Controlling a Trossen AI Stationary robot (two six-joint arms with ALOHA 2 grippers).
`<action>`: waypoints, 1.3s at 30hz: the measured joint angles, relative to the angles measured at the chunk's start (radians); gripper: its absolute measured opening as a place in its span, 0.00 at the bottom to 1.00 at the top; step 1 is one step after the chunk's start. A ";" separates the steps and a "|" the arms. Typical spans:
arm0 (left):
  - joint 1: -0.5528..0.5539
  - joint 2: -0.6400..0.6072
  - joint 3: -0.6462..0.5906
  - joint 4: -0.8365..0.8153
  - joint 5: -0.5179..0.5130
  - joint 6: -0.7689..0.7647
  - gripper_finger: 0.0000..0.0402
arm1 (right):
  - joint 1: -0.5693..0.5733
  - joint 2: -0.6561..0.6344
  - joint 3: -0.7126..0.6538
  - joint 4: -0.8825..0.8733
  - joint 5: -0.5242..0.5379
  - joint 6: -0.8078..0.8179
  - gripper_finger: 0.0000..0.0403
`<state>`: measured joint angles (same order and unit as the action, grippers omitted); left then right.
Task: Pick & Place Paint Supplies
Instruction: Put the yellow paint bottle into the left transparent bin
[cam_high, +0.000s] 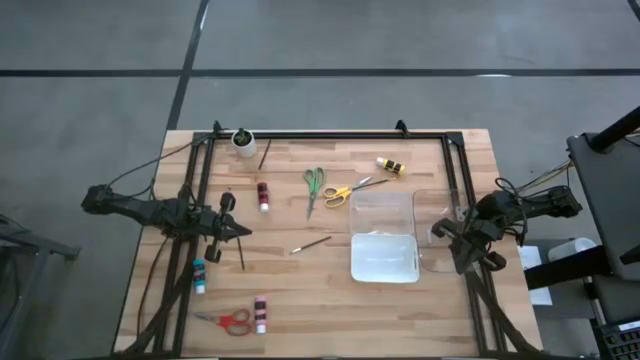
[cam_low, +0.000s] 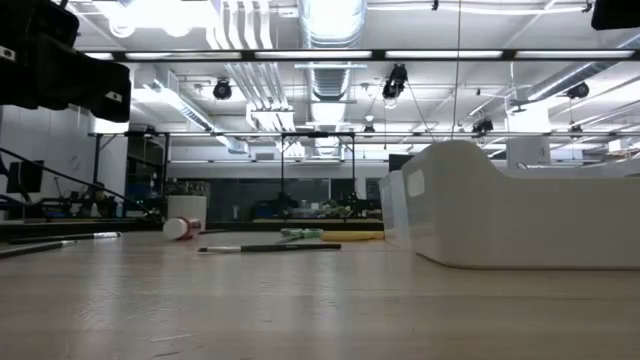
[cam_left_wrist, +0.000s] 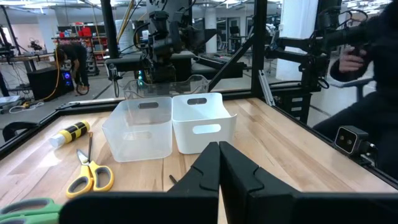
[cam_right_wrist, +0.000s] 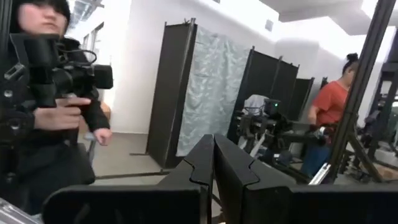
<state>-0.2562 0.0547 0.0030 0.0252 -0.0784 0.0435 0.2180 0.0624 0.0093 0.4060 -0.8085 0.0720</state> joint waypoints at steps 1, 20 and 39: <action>0.000 0.000 0.000 0.000 0.000 0.000 0.01 | 0.000 0.000 0.000 0.007 0.000 0.022 0.02; 0.000 0.000 0.000 0.000 0.000 0.000 0.01 | 0.000 0.331 0.350 -0.225 0.322 0.148 0.02; 0.000 0.000 0.000 0.000 0.000 0.000 0.01 | -0.005 0.719 0.887 -0.687 0.322 0.313 0.02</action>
<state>-0.2565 0.0550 0.0032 0.0254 -0.0785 0.0434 0.2134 0.7810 0.8967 -0.2815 -0.4862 0.3852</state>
